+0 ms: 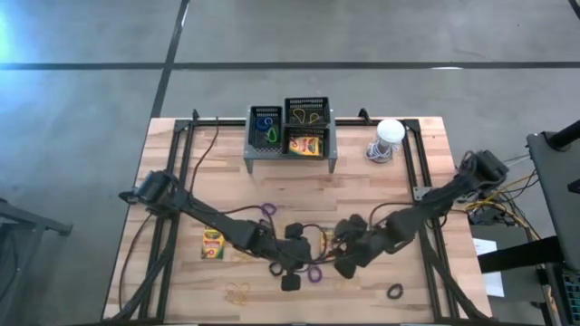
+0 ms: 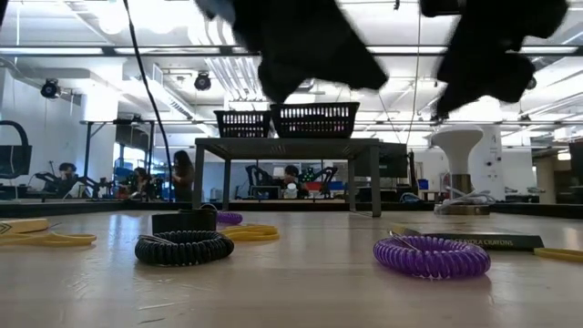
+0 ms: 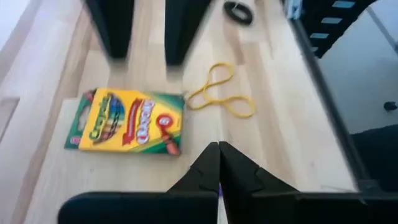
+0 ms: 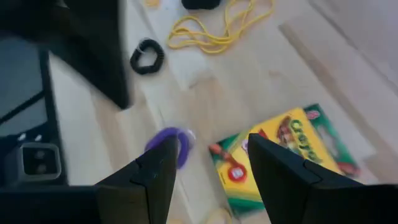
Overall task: Pick & Place Office Desk Supplies
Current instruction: Put the crayon box into the bottom black bin on the shelf
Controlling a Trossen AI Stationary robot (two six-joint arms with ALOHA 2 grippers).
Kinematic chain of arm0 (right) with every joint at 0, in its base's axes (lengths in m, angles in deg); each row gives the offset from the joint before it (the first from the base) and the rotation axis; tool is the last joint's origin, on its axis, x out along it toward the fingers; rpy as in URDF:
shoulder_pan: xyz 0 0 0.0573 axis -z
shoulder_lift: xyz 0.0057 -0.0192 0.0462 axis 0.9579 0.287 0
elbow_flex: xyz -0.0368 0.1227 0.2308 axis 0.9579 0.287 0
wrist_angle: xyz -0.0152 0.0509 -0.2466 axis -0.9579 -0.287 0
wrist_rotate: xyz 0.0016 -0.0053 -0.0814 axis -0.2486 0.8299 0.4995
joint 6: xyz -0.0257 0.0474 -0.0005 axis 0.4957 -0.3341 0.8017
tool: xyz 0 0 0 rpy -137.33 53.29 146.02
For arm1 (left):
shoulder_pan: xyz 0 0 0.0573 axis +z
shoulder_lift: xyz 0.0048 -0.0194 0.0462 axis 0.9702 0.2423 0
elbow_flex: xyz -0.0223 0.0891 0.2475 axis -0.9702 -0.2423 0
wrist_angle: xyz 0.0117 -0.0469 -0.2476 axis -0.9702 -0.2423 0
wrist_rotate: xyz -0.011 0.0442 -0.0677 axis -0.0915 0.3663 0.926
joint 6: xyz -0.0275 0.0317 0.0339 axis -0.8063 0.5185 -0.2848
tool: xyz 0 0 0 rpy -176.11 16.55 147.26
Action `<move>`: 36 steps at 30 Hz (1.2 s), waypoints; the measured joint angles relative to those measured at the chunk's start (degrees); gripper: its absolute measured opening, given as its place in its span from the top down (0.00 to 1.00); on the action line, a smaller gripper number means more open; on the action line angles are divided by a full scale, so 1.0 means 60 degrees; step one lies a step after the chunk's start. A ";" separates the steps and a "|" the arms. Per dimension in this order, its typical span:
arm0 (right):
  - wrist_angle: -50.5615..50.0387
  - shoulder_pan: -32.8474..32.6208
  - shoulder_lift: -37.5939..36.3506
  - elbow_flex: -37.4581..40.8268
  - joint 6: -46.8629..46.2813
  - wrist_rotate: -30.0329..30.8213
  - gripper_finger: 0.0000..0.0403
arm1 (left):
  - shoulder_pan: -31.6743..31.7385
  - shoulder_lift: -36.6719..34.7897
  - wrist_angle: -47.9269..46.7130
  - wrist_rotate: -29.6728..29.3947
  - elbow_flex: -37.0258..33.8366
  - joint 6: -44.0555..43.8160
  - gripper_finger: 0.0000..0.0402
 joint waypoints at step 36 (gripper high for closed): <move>0.5740 0.0064 0.0399 0.4641 -0.4060 -0.0565 0.52 | 0.1365 0.1878 0.4787 0.1124 -0.1671 -0.2211 0.99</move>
